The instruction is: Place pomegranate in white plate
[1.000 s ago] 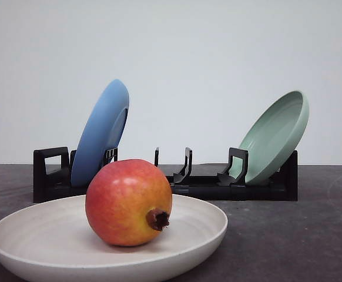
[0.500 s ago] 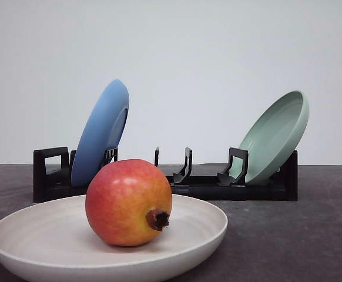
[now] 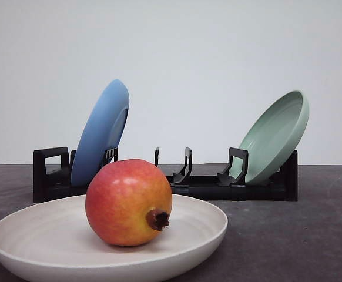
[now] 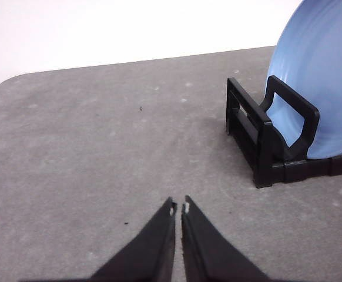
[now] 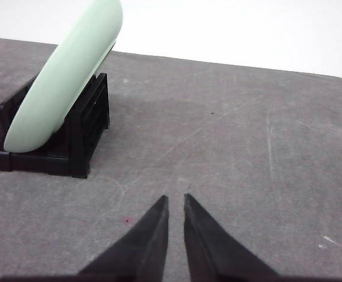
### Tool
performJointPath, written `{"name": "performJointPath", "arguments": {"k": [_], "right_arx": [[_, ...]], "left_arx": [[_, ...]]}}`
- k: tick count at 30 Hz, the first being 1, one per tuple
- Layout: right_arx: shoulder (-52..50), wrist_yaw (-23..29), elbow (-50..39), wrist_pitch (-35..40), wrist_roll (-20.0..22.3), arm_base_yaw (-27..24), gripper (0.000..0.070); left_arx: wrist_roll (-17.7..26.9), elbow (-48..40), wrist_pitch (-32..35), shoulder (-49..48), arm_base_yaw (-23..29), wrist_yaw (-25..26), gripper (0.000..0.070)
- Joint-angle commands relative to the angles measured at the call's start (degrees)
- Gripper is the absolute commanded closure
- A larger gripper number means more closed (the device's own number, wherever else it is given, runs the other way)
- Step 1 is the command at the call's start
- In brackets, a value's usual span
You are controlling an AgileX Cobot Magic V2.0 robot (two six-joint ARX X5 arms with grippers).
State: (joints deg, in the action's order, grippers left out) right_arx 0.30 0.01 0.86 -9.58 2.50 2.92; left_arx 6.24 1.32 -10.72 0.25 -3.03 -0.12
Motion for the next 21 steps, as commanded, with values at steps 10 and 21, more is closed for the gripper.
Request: {"name": "performJointPath", "arguments": {"k": [10,21], "right_arx": [[-0.09,0.02,-0.17,0.57,-0.98,-0.07,0.0653],[-0.09,0.02,-0.17,0.57,-1.0,-0.07,0.0653]], "left_arx": [[0.35,-0.66,-0.02,-0.09,0.02,-0.05,0.07],[0.33,-0.66,-0.02,-0.09,0.02,-0.05,0.07]]}}
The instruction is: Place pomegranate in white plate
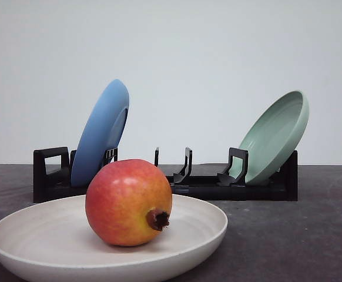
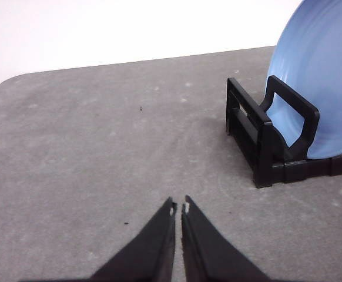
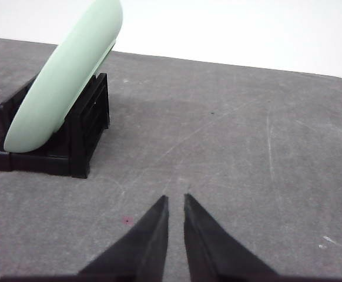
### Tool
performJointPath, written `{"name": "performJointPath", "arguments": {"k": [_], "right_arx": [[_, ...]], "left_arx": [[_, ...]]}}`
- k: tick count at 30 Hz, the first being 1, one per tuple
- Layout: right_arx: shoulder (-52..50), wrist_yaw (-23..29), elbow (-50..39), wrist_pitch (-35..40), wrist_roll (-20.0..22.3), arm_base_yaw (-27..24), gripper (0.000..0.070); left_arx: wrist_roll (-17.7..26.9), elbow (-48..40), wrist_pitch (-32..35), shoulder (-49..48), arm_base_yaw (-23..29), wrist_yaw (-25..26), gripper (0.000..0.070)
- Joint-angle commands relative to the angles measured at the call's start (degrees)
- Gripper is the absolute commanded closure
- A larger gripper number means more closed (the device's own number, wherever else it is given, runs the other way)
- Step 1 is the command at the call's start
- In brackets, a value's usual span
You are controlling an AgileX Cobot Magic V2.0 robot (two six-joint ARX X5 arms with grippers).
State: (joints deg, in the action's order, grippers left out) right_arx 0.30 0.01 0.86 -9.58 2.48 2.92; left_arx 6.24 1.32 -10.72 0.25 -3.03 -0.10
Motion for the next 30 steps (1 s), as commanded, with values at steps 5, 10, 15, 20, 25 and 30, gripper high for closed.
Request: {"name": "performJointPath", "arguments": {"k": [5,10,15,20,25,30], "right_arx": [[-0.09,0.02,-0.17,0.57,-0.96,-0.07,0.0653],[-0.09,0.02,-0.17,0.57,-0.96,-0.07,0.0653],[-0.09,0.02,-0.17,0.57,-0.96,-0.07,0.0653],[-0.09,0.02,-0.17,0.57,-0.96,-0.07,0.0653],[-0.09,0.02,-0.17,0.57,-0.96,-0.07,0.0653],[-0.09,0.02,-0.17,0.57,-0.97,-0.07,0.0653]], "left_arx": [[0.33,-0.66,-0.02,-0.09,0.02,-0.06,0.07],[0.33,-0.66,-0.04,-0.09,0.02,-0.06,0.07],[0.33,-0.66,-0.03,-0.09,0.02,-0.06,0.07],[0.33,-0.66,-0.02,-0.09,0.02,-0.06,0.07],[0.35,-0.66,-0.04,-0.09,0.02,-0.07,0.07],[0.33,-0.66,-0.02,-0.09,0.02,-0.06,0.07]]}}
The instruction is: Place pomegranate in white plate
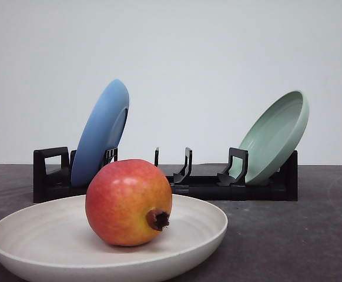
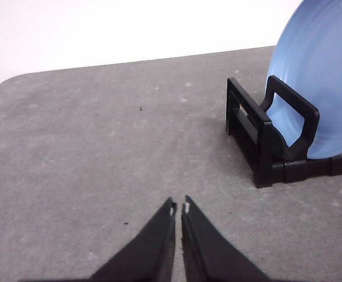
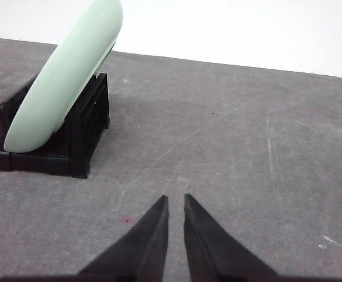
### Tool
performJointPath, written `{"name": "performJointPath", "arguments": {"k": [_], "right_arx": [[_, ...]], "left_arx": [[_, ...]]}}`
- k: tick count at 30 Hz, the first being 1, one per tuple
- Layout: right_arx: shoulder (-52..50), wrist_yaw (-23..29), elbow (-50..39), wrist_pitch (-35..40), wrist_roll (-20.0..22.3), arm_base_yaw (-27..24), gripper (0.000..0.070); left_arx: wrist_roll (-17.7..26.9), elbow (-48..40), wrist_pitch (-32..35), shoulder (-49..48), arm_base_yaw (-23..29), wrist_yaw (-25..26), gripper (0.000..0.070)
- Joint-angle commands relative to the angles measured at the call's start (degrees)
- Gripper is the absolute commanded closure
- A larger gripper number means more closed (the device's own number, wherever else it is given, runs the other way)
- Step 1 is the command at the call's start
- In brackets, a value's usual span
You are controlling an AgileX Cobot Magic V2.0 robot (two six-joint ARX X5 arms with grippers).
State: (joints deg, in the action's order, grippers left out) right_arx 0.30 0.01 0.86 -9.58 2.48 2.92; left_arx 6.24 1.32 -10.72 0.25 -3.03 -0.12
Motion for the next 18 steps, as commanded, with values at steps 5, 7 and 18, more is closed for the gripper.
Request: {"name": "performJointPath", "arguments": {"k": [5,7,18], "right_arx": [[-0.09,0.02,-0.17,0.57,-0.96,-0.07,0.0653],[-0.09,0.02,-0.17,0.57,-0.96,-0.07,0.0653],[-0.09,0.02,-0.17,0.57,-0.96,-0.07,0.0653]], "left_arx": [[0.35,-0.66,-0.04,-0.09,0.02,-0.04,0.07],[0.33,-0.66,-0.02,-0.09,0.02,-0.04,0.07],[0.33,-0.66,-0.03,-0.09,0.02,-0.04,0.07]]}}
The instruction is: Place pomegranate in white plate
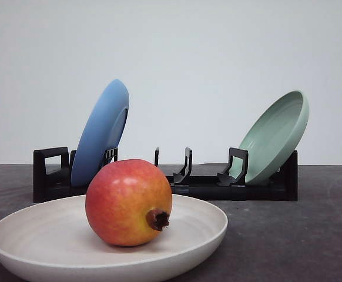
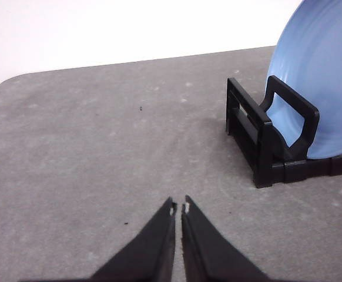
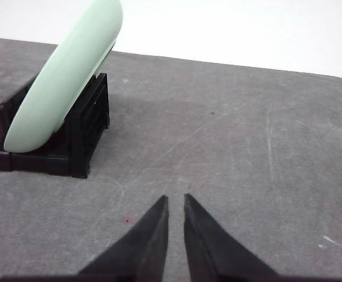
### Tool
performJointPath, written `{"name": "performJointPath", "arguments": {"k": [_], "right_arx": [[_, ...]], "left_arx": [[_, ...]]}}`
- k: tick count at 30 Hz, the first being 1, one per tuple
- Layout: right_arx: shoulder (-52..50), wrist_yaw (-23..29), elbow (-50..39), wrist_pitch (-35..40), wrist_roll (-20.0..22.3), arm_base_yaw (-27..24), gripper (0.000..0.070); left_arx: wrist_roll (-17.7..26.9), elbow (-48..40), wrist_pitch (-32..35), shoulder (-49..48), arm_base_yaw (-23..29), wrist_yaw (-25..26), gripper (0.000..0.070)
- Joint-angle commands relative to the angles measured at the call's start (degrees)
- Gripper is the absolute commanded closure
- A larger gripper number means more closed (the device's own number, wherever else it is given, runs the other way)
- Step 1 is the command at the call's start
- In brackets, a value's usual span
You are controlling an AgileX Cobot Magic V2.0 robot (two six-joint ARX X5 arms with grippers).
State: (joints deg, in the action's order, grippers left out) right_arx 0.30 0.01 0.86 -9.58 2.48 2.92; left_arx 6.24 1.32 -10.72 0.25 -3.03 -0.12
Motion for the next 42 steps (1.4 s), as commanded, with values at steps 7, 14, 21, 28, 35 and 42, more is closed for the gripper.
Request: {"name": "performJointPath", "arguments": {"k": [7,14,21,28,35,42], "right_arx": [[-0.09,0.02,-0.17,0.57,-0.96,-0.07,0.0653],[-0.09,0.02,-0.17,0.57,-0.96,-0.07,0.0653],[-0.09,0.02,-0.17,0.57,-0.96,-0.07,0.0653],[-0.09,0.02,-0.17,0.57,-0.96,-0.07,0.0653],[-0.09,0.02,-0.17,0.57,-0.96,-0.07,0.0653],[-0.09,0.02,-0.17,0.57,-0.96,-0.07,0.0653]], "left_arx": [[0.33,-0.66,-0.02,-0.09,0.02,-0.06,0.07],[0.33,-0.66,-0.02,-0.09,0.02,-0.04,0.07],[0.33,-0.66,-0.04,-0.09,0.02,-0.06,0.07],[0.33,-0.66,-0.03,-0.09,0.02,-0.04,0.07],[0.33,-0.66,-0.04,-0.09,0.02,-0.04,0.07],[0.33,-0.66,-0.04,-0.09,0.02,-0.05,0.07]]}}
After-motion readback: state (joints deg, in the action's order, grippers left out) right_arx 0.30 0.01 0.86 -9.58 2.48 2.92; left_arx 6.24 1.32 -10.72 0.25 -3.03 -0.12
